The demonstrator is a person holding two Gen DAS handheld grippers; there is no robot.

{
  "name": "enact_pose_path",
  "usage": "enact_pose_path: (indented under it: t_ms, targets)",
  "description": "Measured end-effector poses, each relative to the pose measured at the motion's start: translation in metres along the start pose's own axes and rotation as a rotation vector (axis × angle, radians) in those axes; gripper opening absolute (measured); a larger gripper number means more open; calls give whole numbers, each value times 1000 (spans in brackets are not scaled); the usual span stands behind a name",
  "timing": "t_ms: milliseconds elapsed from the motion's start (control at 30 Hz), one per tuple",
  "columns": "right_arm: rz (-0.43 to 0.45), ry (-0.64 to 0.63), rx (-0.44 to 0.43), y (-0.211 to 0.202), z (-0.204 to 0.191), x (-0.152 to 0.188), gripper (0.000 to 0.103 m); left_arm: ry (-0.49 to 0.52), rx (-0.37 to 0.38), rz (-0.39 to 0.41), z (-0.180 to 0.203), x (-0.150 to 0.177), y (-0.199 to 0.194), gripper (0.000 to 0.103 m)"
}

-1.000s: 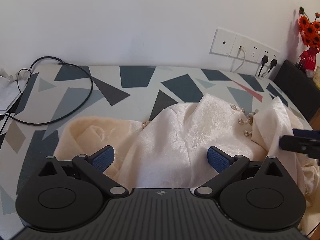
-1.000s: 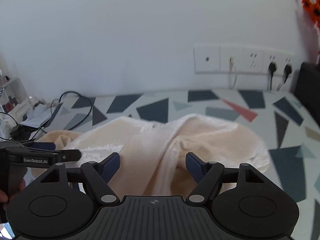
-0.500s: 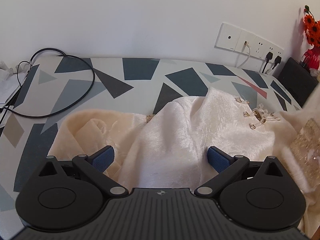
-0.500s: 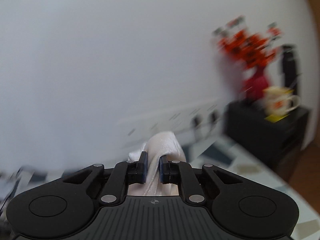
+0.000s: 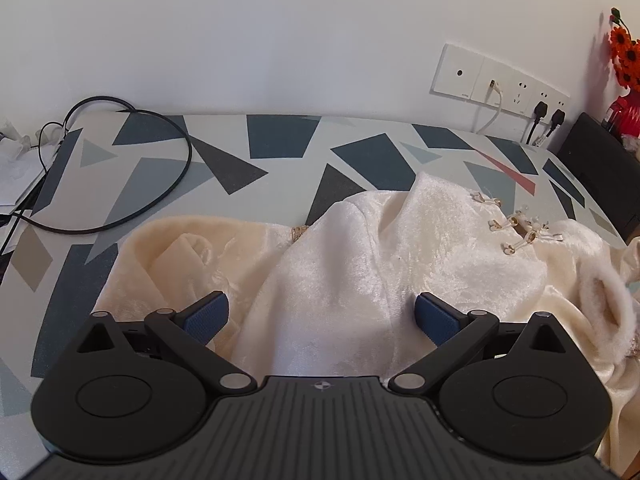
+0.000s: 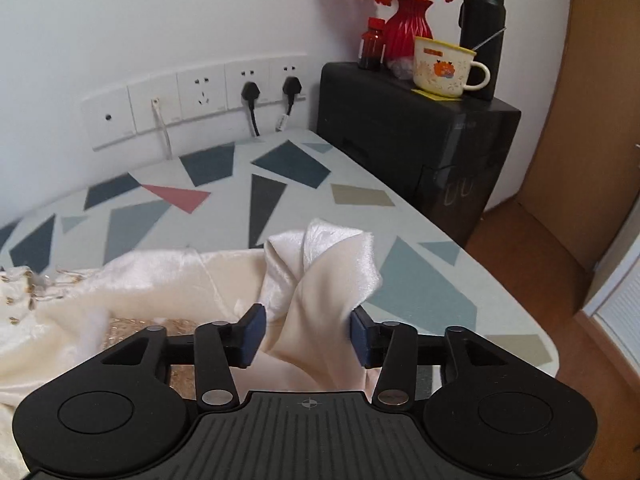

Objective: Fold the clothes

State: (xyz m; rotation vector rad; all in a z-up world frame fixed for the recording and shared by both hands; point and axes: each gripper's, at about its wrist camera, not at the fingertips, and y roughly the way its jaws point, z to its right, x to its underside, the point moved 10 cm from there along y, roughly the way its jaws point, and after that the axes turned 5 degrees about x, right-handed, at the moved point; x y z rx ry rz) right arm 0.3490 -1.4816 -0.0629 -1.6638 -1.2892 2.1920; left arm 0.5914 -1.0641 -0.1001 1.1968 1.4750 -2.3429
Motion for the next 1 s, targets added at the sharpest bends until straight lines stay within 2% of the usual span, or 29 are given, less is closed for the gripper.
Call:
enact_pose_path:
  t_ms: [100,133,167,200,233,300,333,367,400,633,667,700,733,767,833,900,967,1000]
  targets:
    - [95,-4,-50,-15,-12,-15,51,32,21,5,11,-3,2,101]
    - [122,-15,-78,-19,-18,-20,56,43,28,6,14,-4,3,101]
    - [133,-35,-117,-19,-26,-24,64,54,39,8,19,-4,4,97]
    - [128,-63,-161,-18,-37,-23,65,65,56,9,24,-4,5,92]
    - [120,-92,-207,-17,-48,-22,66,74,67,8,29,-4,5,77]
    - [105,-158,-289,-13,-71,-17,66,94,74,5,36,-4,6,59]
    - [102,-194,-313,-9,-83,-14,67,108,76,6,38,-4,5,42]
    - [102,-230,-332,-5,-94,-10,69,122,77,1,40,-3,5,29]
    - [98,-263,-350,0,-106,-8,70,134,75,-5,42,-3,4,25]
    - [20,-463,-474,35,-177,15,85,159,95,14,48,-5,-18,18]
    - [11,-497,-463,42,-184,19,83,159,101,20,48,-6,-20,17]
    - [-6,-525,-452,49,-189,22,67,155,108,27,49,-8,-23,16]
    - [-25,-542,-463,53,-192,25,40,149,116,31,49,-9,-24,15]
    - [-29,-542,-475,51,-194,24,20,145,125,34,50,-11,-25,14]
    - [-33,-533,-497,46,-195,22,6,147,142,42,53,-16,-29,13]
    - [-12,-497,-520,32,-186,12,4,162,186,36,57,-19,-34,12]
    - [7,-441,-554,13,-168,-3,4,200,253,-3,63,-16,-39,12]
    - [-3,-436,-556,6,-158,0,4,219,286,-22,66,-14,-42,12]
